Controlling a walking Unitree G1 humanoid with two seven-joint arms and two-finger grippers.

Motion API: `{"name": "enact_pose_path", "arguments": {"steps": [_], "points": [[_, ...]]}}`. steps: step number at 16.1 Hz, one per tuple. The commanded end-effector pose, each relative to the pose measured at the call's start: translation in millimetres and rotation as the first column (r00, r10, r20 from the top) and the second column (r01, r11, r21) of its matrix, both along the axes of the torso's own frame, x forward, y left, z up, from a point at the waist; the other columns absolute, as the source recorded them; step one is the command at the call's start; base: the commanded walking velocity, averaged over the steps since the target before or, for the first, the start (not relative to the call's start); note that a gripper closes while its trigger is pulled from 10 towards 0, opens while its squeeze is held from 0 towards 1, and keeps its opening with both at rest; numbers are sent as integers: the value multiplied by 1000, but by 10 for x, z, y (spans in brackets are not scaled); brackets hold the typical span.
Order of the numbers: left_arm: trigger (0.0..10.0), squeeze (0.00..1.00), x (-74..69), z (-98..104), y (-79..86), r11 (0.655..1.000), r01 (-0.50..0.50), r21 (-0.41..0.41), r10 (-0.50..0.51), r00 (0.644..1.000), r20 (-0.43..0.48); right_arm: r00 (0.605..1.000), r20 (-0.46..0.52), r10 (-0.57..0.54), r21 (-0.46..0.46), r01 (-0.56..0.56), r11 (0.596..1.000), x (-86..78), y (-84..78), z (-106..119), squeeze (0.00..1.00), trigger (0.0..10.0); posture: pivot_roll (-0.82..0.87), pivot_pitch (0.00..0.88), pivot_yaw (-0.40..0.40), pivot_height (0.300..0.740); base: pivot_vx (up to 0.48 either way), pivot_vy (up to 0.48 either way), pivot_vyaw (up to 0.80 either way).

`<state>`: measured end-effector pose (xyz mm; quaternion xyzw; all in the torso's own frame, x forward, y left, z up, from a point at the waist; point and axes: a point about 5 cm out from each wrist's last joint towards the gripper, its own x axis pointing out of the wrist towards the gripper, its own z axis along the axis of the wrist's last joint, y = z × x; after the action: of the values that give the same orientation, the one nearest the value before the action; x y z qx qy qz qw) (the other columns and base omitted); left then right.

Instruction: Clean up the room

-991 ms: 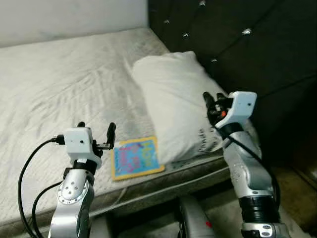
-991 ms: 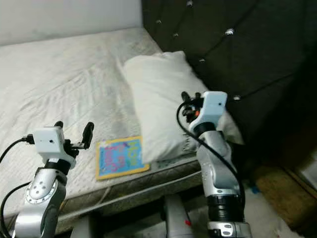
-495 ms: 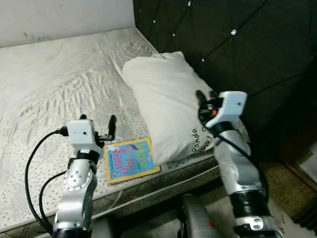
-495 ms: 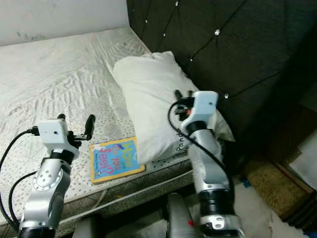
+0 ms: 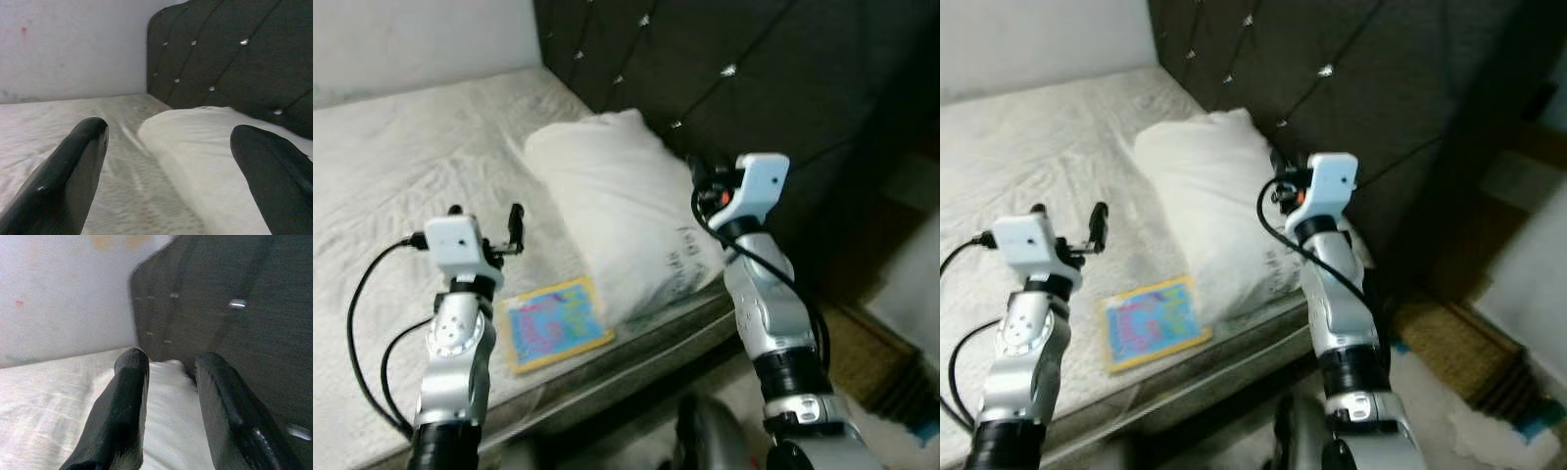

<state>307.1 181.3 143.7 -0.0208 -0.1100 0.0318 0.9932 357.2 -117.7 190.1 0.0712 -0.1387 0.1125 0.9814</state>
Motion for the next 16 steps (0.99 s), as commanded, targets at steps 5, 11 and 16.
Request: {"name": "enact_pose_path", "arguments": {"steps": [5,11,16], "points": [[10000,0,41,66,-162,1000,26,-17,-26,999,35,999,-8,-32,-103,31,994,21,-64,-42,0,10000,-148,0,15,581,0,0,-179],[10000,0,-139,-1,-133,1000,4,-30,-3,1000,19,1000,-9,-8,-102,8,995,-134,-96,-138,0,10000,-131,0,-4,586,0,0,0],[10000,0,-217,-21,-110,999,-15,-39,15,1000,0,1000,16,1,-92,0,996,-146,-80,-8,0,10000,-148,0,6,634,0,0,0]]}}
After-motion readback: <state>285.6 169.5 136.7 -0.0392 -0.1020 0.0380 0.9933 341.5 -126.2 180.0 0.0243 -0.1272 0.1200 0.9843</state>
